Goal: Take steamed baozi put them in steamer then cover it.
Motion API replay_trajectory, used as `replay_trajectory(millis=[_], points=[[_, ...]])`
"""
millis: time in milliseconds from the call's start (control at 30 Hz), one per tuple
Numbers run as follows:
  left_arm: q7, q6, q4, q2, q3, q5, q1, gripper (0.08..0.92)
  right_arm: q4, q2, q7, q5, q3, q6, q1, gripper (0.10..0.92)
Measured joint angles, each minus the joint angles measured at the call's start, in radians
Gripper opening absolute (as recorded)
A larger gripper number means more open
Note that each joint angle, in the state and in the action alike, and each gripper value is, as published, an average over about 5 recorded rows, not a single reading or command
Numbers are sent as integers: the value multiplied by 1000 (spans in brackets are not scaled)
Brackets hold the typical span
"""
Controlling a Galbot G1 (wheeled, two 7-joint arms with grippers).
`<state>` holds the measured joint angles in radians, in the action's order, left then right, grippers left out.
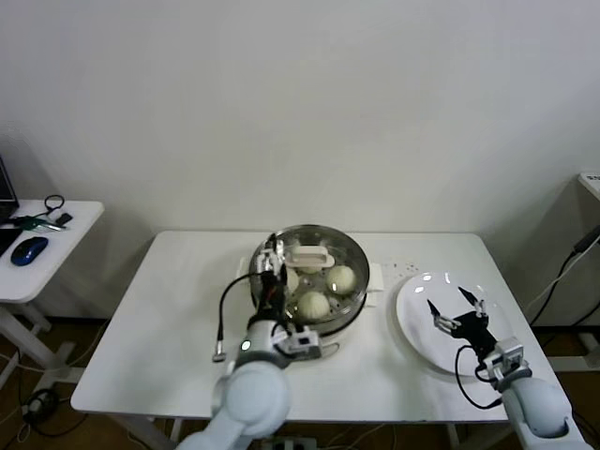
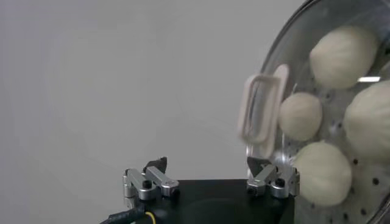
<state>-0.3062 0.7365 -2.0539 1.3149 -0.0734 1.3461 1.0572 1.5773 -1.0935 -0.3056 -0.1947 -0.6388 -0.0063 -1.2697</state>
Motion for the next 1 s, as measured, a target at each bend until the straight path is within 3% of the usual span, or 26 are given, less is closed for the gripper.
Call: replay_trajectory(millis=[200,467,733,1000], points=[[119,0,-72,-32,149,-231,89,823,0,-5,-2,-5,-6,8,-3,823],[245,-37,-107,-14,418,-655,268,823,-1,-13,-11,-18,-15,24,-8,823],[307,-328,-68,46,638,-1023,428,823,9,-31,-13,-39,-25,49,-24,823],[336,-574,8,75,742,-1231,518,823,11,-40,-14,-55,-24,67,-29,823]])
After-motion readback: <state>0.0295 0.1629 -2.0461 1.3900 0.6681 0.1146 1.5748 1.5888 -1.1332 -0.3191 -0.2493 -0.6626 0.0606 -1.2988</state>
